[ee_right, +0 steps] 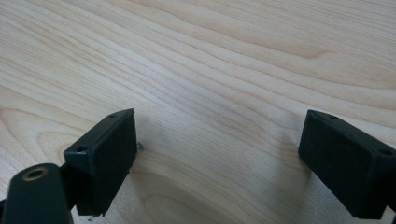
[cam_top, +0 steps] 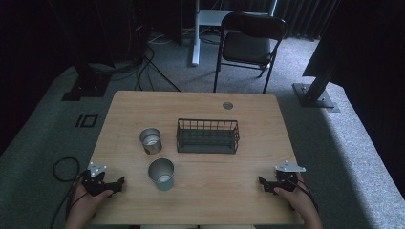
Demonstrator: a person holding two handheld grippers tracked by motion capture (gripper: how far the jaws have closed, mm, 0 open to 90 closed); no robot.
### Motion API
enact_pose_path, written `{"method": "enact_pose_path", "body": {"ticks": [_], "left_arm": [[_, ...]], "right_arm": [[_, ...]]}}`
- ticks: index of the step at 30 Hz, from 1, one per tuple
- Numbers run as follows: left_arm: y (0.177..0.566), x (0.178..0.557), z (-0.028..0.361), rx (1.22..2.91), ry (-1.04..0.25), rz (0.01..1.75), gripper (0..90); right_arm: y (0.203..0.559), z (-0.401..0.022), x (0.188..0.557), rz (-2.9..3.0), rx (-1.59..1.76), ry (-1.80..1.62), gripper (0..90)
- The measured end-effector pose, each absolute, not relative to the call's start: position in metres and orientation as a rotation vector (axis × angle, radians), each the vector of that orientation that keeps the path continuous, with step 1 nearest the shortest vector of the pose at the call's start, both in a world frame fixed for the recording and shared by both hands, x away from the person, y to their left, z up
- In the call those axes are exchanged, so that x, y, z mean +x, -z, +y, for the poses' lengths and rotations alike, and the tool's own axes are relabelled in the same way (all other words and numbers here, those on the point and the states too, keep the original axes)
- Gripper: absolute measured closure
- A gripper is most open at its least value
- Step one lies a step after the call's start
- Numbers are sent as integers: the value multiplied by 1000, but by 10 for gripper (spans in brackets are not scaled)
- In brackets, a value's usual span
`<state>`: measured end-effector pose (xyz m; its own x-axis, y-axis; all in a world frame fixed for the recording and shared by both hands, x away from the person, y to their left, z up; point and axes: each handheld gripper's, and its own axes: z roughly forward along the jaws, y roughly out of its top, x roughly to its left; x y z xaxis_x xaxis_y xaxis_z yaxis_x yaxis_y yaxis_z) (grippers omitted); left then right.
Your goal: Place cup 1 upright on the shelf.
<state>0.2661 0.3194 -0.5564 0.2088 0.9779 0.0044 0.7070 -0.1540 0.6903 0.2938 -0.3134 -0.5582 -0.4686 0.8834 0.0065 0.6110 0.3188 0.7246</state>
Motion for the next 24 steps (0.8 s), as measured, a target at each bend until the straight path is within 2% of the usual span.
{"method": "enact_pose_path", "body": {"ticks": [24], "left_arm": [[556,266,319,1929,-628,1558,18]], "right_arm": [[554,-308,290,2235,1237,-1030,112]]}}
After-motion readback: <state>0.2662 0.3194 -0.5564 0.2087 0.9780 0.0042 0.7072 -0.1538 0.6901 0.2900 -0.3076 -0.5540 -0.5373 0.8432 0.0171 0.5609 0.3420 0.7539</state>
